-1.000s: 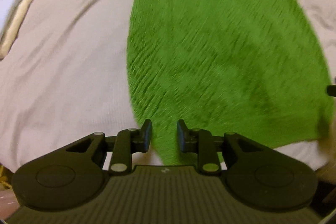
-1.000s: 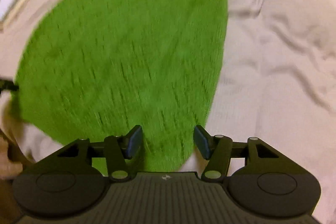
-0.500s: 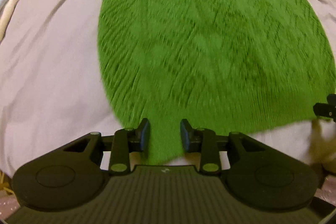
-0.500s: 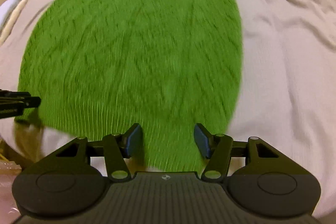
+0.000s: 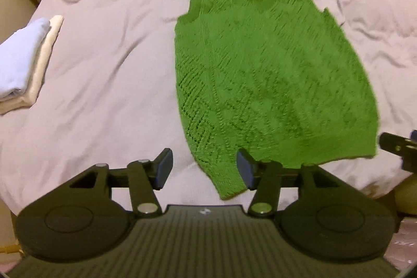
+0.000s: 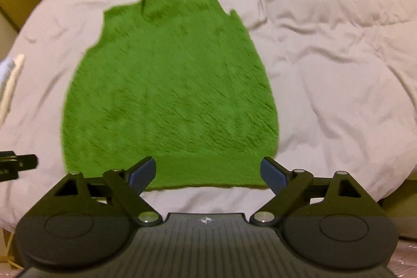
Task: Fold clothes
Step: 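Hover both open grippers over the flattened vest, adjusting its hem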
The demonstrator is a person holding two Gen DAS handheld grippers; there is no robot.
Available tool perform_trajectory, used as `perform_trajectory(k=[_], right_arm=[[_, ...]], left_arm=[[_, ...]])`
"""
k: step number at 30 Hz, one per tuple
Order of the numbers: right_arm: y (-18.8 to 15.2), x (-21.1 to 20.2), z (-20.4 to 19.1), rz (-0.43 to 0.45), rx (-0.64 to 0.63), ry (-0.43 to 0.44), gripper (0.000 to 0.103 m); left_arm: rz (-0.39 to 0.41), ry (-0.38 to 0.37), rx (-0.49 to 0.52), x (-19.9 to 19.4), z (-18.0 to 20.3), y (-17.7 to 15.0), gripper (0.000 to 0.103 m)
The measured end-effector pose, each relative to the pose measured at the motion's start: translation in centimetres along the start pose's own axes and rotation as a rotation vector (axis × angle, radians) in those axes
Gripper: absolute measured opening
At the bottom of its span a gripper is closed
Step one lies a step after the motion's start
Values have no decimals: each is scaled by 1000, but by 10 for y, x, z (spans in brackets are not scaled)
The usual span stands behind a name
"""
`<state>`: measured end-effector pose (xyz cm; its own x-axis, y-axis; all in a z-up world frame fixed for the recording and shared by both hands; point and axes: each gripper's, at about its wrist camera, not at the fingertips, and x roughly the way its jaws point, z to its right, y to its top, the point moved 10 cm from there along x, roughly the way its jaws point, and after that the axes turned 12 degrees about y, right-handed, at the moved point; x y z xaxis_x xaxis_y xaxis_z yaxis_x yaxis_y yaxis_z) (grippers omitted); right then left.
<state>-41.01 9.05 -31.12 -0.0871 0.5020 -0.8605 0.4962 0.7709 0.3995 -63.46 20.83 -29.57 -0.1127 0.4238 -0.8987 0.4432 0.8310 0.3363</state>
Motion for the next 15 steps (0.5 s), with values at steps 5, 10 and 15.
perform_trajectory(k=[5,10,15], right_arm=[[24,-31,-17,78,2,0,90],[43,-56,-25,120,1,35,90],[36,-61,-28,66,-65,72,90]], left_arm=[[22,-11,-1,-34,-9,4,57],[67,-3,-19,-53,-7,7,59],[73,17,-47,-67,-1,2,59]])
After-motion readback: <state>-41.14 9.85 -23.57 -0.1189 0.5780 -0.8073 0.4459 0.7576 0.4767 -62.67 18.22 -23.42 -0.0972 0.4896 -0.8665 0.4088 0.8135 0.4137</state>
